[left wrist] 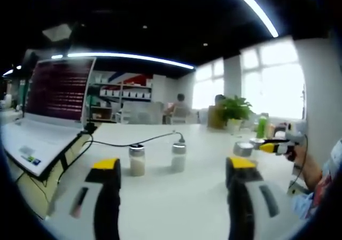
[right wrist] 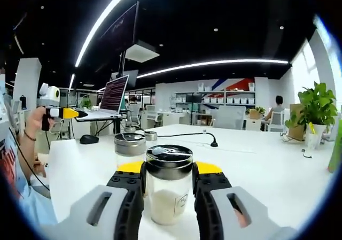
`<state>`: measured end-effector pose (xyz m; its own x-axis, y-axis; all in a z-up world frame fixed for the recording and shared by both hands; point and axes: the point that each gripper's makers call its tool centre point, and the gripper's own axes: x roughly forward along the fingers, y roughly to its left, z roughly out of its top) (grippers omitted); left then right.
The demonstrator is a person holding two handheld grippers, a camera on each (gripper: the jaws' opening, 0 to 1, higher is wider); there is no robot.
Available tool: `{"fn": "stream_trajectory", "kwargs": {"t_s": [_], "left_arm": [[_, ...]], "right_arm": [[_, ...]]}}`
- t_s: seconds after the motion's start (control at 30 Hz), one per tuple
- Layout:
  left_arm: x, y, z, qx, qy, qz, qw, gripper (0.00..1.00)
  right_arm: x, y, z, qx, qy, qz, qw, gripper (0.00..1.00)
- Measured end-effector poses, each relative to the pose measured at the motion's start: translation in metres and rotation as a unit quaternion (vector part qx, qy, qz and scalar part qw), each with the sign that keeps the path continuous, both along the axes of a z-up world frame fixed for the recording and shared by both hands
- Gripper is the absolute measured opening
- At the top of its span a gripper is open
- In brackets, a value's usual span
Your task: Rotate the seasoning bottle until the label or dispensing opening points toward the visible target arrow and the bottle remains upright within the marked orientation range
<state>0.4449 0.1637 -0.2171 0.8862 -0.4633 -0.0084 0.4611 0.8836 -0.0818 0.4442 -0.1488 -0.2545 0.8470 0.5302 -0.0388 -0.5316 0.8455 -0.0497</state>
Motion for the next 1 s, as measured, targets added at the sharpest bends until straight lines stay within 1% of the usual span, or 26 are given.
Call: {"fn": "stream_trajectory", "kwargs": {"t_s": [0.2,0.47,0.57,0.73,0.9,0.97,1.0], "left_arm": [[-0.0011,-0.0012,0.0004,0.001,-0.001,-0.003,1.0,0.85],[-0.0014,0.0,-0.0001,0.003,0.0,-0.001,1.0,0.85],[-0.0016,0.0006,0.0,0.001,0.0,-0.001,1.0,0.85],[-0.0045,-0.0013,0.0019,0.005,-0.004,-0.002,1.0,0.85],[-0.0059,-0.0022,0.003,0.001,-0.005,-0.006,1.0,0.85],[-0.0056,-0.0017,0.0031,-0.001,-0.005,-0.005,1.0,0.85],[-0.0054,-0.0015,0.0028,-0.002,-0.005,-0.005,1.0,0.85]], "right_arm": [[-0.0014,0.0008,-0.0006,-0.009,0.0,-0.022,0.9997,0.34],[-0.0016,0.001,-0.0006,-0.008,-0.003,-0.036,0.9993,0.34],[-0.0029,0.0026,0.0009,-0.033,-0.019,-0.047,0.9982,0.34],[-0.004,0.0033,0.0003,-0.027,-0.019,-0.057,0.9978,0.34],[-0.0045,0.0026,0.0007,-0.025,-0.019,-0.065,0.9974,0.34],[-0.0041,0.0014,0.0011,-0.024,-0.016,-0.057,0.998,0.34],[-0.0046,0.0018,0.0023,-0.009,-0.013,-0.049,0.9987,0.34]]}}
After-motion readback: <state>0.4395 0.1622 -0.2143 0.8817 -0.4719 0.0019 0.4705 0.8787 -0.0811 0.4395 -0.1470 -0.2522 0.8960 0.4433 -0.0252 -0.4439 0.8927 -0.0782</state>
